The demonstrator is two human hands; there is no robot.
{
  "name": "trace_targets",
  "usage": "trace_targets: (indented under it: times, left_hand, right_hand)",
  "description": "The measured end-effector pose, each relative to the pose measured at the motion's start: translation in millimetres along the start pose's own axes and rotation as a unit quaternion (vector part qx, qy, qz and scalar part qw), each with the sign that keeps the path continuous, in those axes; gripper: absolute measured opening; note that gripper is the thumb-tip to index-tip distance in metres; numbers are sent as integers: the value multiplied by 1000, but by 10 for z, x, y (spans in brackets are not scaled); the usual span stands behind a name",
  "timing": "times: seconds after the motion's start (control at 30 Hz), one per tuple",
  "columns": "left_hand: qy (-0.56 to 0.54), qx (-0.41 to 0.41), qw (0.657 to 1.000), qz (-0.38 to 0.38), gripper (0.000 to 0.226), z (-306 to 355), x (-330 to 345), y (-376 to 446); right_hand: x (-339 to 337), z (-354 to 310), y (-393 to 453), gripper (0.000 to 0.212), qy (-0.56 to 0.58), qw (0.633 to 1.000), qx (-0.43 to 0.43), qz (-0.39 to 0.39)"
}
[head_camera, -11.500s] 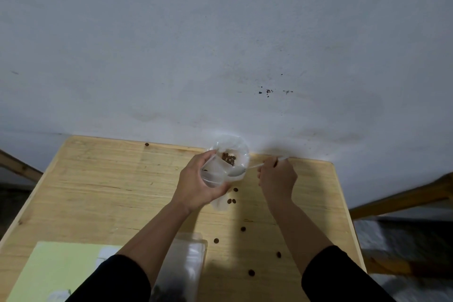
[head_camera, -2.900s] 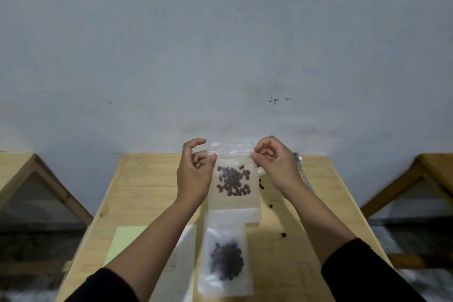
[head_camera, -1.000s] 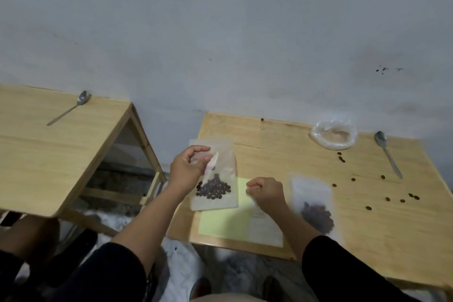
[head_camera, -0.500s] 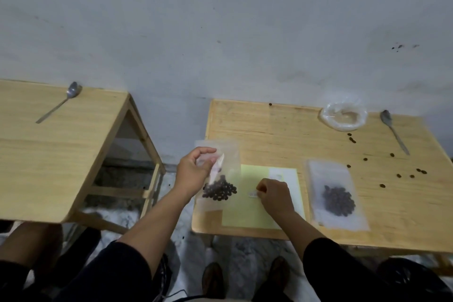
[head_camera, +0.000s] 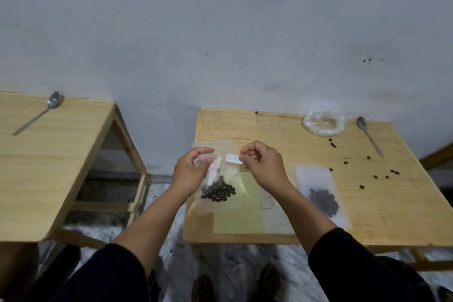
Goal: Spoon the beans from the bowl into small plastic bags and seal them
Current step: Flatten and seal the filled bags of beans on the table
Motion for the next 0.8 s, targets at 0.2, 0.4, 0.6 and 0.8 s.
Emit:
trace_targets:
  times: [0.2,0.4,0.6,0.8]
  left_hand:
    - [0,50,998,-28,20,318,98,0]
    - [-31,67,997,-28,16,478,96,-50]
    - [-42,59,997,-20,13,526,89,-68]
    - [-56,57,997,3,15,573,11,-54]
  right_hand:
    - [63,-275,48,5,-71,996,-49,4]
    - [32,-425,39,4,-129,988,-82,9]
    - [13,-455,2,3,-128,987,-95,32]
    - [-21,-327,-113,7,-48,990,-81,104]
Point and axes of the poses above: each hand's wrist, its own y-axis towards the middle knuckle, its own x-axis out of the palm, z = x × y, the point moved 7 cm from there along y, towards the middle knuckle, and after that the axes turned 10 degrees about -z, right-handed, at the moved point
